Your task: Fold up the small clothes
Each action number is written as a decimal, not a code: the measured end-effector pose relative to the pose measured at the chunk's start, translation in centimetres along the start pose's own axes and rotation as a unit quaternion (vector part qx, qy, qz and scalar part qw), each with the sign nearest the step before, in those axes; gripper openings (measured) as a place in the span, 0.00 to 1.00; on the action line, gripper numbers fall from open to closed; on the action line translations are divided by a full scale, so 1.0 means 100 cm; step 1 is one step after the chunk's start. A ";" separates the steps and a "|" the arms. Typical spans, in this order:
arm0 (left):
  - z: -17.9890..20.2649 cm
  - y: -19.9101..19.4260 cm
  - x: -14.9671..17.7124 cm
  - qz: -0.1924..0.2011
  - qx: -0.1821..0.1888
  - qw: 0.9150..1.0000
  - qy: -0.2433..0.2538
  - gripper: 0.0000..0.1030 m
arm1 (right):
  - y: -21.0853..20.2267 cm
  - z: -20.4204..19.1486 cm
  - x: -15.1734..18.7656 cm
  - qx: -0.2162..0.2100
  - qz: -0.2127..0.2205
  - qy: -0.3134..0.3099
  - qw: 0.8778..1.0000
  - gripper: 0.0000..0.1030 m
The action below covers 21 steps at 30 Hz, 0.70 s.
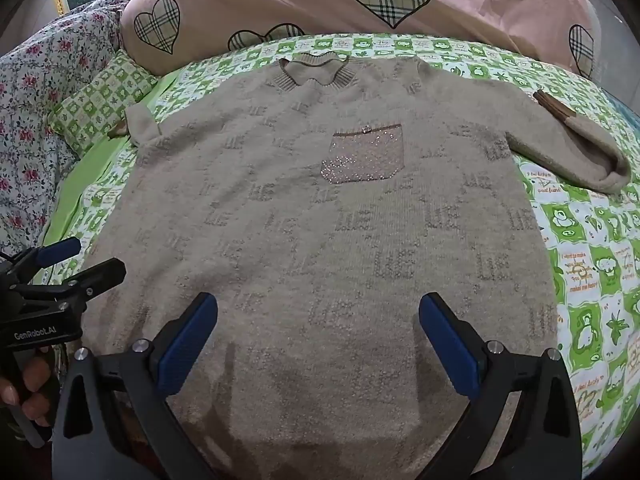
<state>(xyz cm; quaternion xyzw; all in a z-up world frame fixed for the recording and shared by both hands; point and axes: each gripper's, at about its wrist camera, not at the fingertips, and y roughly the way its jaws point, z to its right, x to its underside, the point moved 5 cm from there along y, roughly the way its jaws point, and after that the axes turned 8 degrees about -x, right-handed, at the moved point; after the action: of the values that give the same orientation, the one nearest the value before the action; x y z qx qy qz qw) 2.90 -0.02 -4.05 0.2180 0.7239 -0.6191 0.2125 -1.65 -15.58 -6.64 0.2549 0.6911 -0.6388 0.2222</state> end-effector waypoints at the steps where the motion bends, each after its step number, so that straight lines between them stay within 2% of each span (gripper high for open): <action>1: -0.001 0.001 0.000 0.002 0.000 1.000 0.000 0.98 | 0.000 0.000 0.000 0.000 0.001 0.000 1.000 0.98; 21: 0.002 -0.005 0.004 0.001 0.001 1.000 0.004 0.98 | -0.003 -0.001 -0.004 -0.007 0.023 -0.002 1.000 0.98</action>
<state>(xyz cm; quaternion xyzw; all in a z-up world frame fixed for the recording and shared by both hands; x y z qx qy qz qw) 2.31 -0.25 -3.93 0.2212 0.7240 -0.6186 0.2103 -1.58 -15.57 -6.16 0.2677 0.6888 -0.6296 0.2398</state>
